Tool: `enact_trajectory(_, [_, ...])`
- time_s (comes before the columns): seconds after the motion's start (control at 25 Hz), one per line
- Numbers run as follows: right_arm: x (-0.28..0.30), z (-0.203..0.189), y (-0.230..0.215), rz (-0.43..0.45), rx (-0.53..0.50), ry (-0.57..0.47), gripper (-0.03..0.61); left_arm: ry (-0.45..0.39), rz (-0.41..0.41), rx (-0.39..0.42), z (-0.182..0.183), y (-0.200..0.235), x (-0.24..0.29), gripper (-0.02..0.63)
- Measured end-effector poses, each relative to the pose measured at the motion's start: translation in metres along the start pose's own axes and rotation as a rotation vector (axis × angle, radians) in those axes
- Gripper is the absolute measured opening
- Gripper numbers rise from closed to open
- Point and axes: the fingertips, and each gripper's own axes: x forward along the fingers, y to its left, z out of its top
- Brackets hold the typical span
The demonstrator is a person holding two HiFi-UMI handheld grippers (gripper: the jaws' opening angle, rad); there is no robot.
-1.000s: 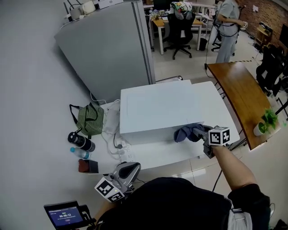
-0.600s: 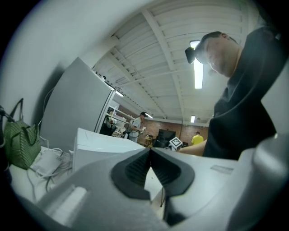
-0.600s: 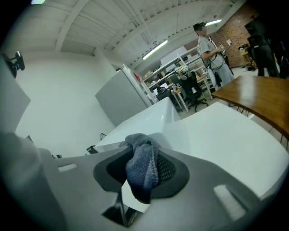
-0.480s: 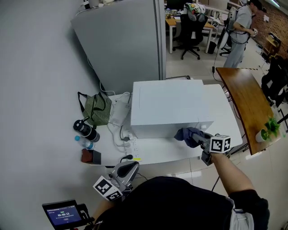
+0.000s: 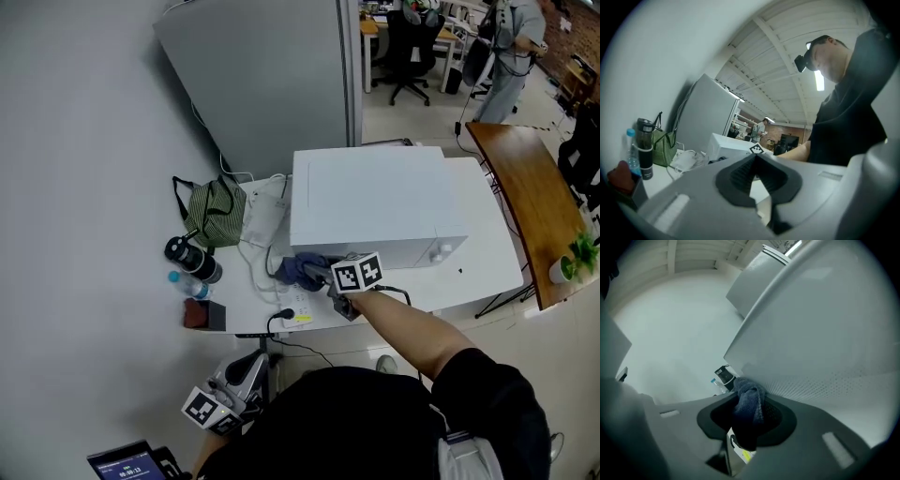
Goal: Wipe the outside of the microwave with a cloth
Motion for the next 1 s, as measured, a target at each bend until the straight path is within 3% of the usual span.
enact_trajectory(0.2, [-0.037,0.002,-0.020,-0.019,0.038,-0.047,0.100,0.018,-0.006,0.004,0.000,-0.003,0.004,0.003])
enact_trajectory(0.72, [-0.266,-0.013,-0.158,-0.315,0.132,-0.198,0.101,0.066,-0.233,0.033,0.000,-0.069,0.107,0.003])
enact_trajectory(1.0, [-0.296,-0.023,-0.173,-0.349,0.134,-0.198,0.100,0.101,-0.266,0.043,-0.004,-0.082,0.125,0.003])
